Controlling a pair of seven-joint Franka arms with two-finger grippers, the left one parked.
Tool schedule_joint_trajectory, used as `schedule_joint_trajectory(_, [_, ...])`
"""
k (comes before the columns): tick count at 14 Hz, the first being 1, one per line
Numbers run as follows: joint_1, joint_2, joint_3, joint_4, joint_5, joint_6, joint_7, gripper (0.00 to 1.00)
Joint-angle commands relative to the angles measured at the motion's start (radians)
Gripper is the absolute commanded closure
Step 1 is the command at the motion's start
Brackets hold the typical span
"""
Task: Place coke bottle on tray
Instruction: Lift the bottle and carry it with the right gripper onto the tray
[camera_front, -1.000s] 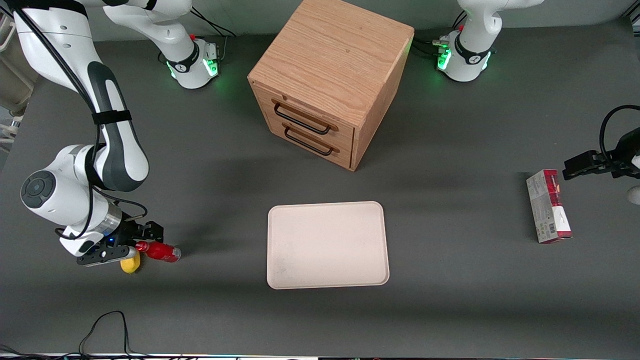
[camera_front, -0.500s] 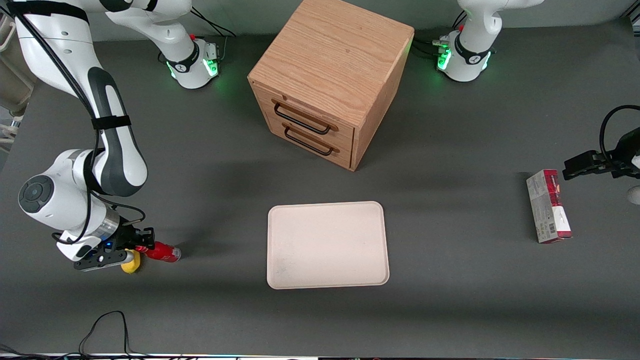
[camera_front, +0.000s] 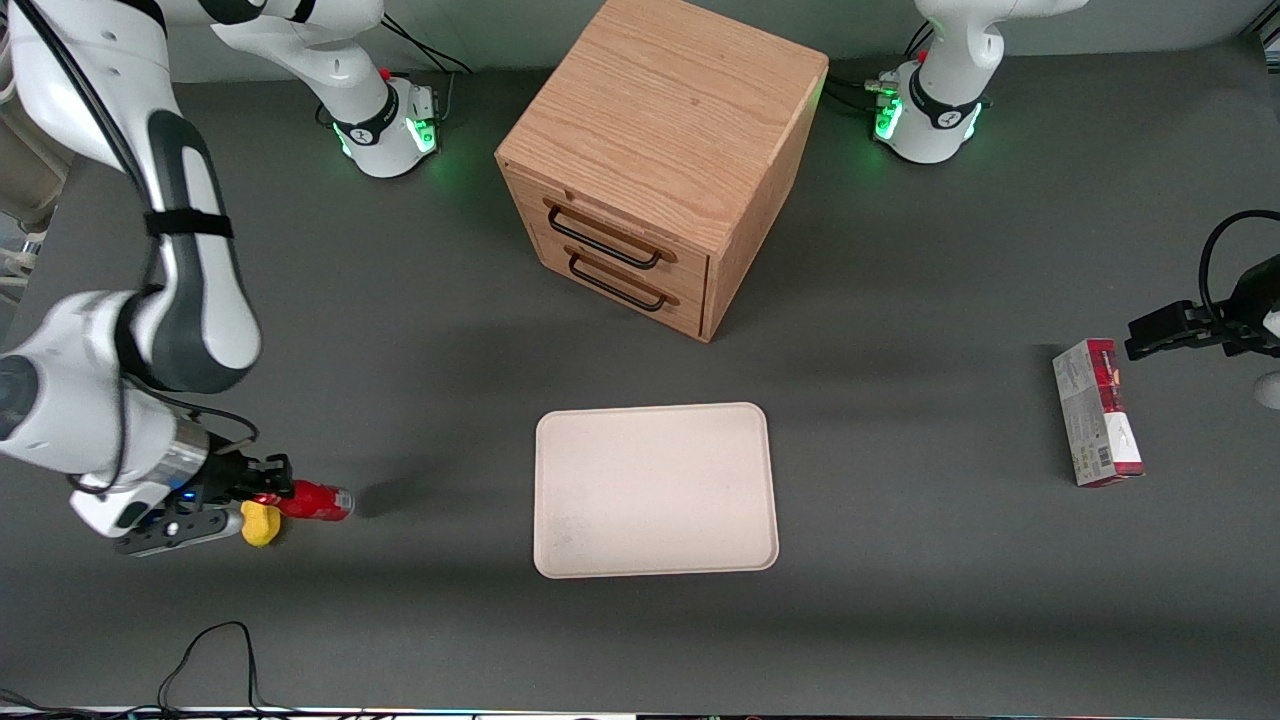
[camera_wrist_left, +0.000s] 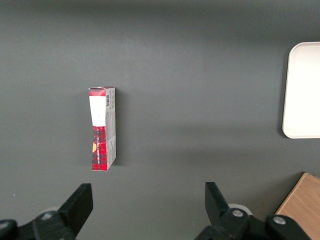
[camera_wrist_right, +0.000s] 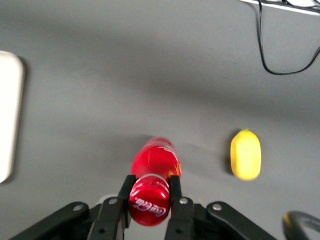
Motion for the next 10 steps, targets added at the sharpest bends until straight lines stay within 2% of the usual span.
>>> schedule_joint_trajectory(1, [0.003, 0.007, 0.004, 0.243, -0.040, -0.268, 0.043, 1.00])
schedule_joint_trajectory(4, [0.013, 0.010, 0.080, 0.425, -0.094, -0.445, 0.086, 0.99])
schedule_joint_trajectory(6, [0.016, 0.019, 0.204, 0.460, -0.214, -0.446, 0.119, 0.99])
schedule_joint_trajectory(10, [0.017, 0.110, 0.480, 0.508, -0.396, -0.363, 0.387, 0.98])
